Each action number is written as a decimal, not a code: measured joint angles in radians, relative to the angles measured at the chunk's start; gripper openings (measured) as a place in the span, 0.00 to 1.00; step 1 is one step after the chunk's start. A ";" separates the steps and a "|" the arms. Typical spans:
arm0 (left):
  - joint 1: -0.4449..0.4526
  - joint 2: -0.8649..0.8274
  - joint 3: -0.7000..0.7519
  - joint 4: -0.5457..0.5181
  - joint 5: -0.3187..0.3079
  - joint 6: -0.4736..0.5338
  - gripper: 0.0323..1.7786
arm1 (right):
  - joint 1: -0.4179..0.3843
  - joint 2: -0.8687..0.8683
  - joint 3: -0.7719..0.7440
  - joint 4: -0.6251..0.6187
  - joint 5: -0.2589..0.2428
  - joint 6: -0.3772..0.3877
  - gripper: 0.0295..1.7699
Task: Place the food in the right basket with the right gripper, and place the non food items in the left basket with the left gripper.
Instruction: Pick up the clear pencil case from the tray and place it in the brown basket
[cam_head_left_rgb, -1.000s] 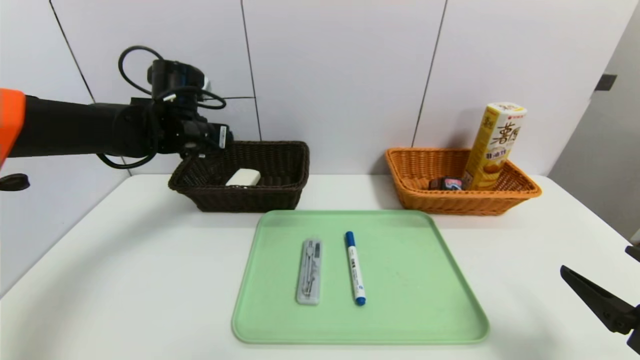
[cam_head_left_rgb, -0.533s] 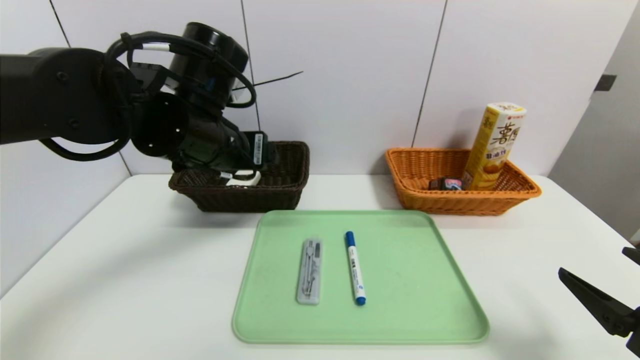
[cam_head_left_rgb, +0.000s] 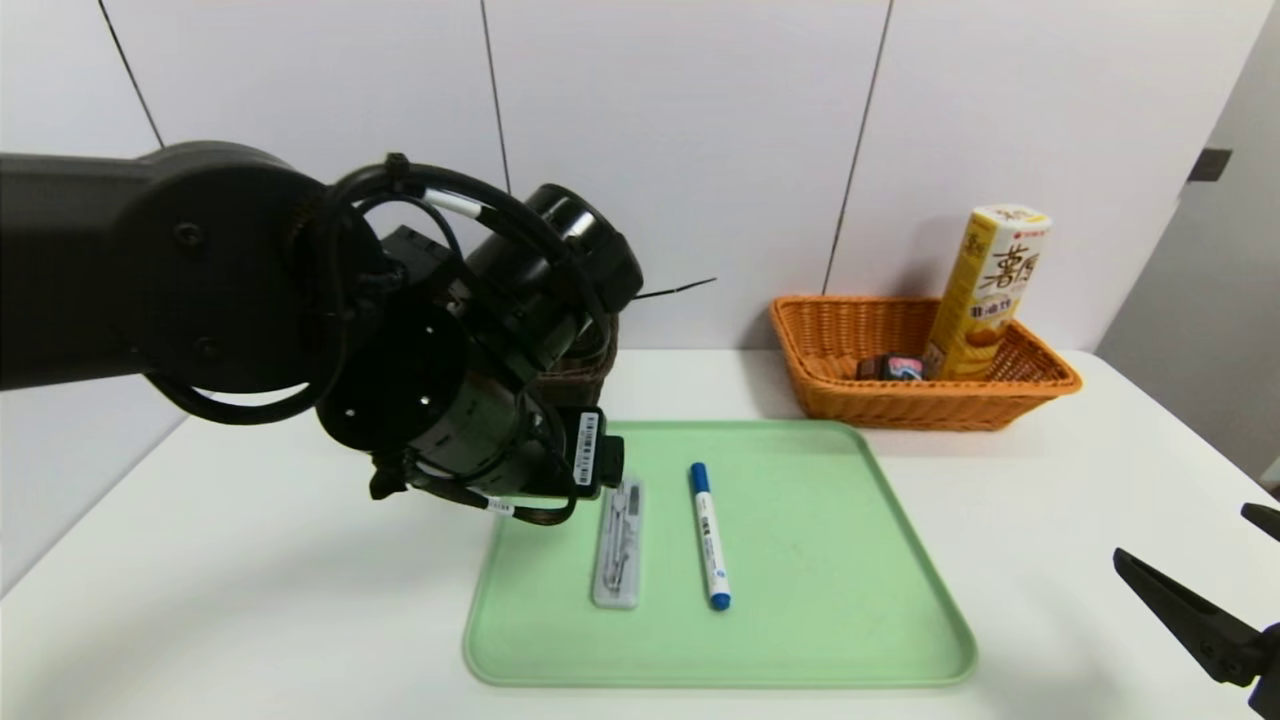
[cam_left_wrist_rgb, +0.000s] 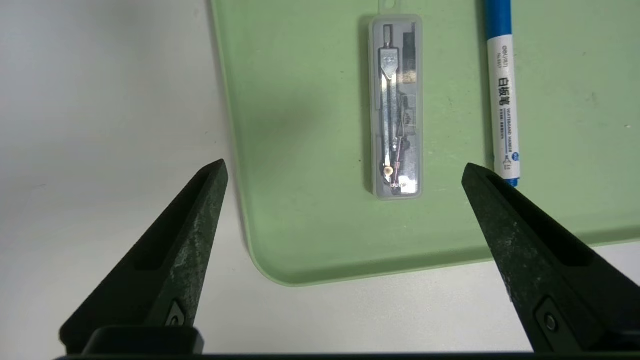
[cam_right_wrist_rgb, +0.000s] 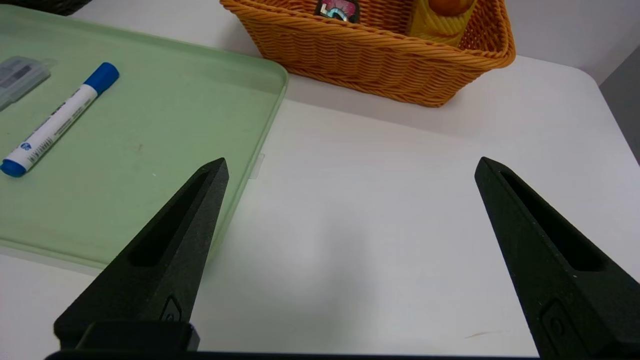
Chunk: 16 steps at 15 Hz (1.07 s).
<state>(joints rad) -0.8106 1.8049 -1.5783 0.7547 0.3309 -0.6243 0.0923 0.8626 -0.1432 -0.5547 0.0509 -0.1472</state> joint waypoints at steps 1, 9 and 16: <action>-0.004 0.017 -0.001 -0.002 0.000 0.000 0.94 | 0.000 0.000 0.003 -0.001 0.001 0.000 0.96; -0.007 0.158 -0.056 -0.007 0.000 -0.016 0.95 | -0.001 0.001 0.004 0.000 -0.001 0.000 0.96; -0.003 0.229 -0.060 -0.030 0.001 -0.013 0.95 | -0.001 0.005 0.003 0.000 0.001 0.000 0.96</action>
<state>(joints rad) -0.8138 2.0334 -1.6381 0.7249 0.3319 -0.6372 0.0917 0.8672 -0.1400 -0.5547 0.0515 -0.1472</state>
